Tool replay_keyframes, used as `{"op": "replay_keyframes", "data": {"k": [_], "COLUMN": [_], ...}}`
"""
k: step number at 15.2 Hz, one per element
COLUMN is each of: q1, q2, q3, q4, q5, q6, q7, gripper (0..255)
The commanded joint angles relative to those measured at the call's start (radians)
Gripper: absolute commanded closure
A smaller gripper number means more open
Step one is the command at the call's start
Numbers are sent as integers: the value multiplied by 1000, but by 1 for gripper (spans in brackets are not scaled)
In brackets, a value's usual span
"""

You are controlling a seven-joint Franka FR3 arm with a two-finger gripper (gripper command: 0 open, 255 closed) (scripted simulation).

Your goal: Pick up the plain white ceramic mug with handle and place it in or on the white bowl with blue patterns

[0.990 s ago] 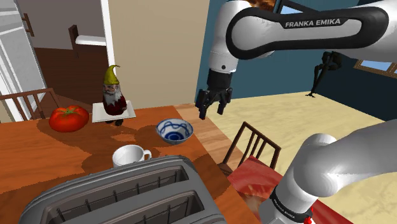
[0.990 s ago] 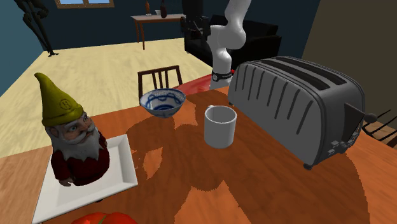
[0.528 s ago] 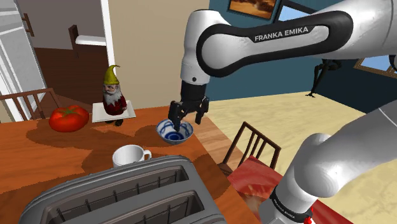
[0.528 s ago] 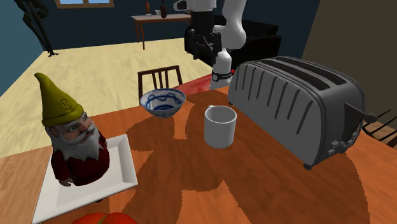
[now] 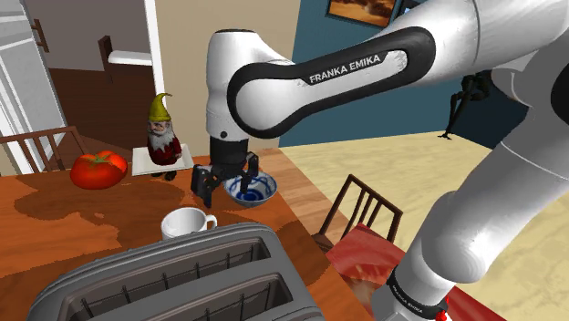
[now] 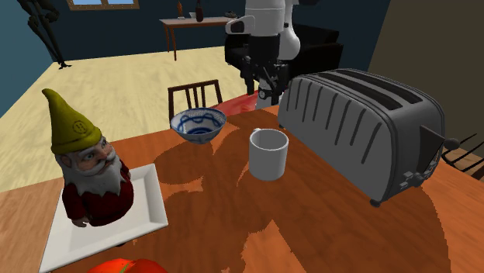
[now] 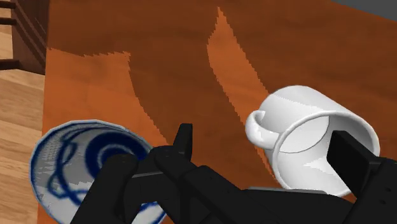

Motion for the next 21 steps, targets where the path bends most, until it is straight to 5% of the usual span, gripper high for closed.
{"op": "replay_keyframes", "data": {"k": [1, 10, 21], "q1": [4, 131, 145], "q2": [80, 467, 515], "q3": [32, 71, 52], "q4": [55, 367, 323], "q5": [-51, -337, -374], "q6": [21, 25, 109], "q7": [59, 323, 347], "gripper": [0, 0, 0]}}
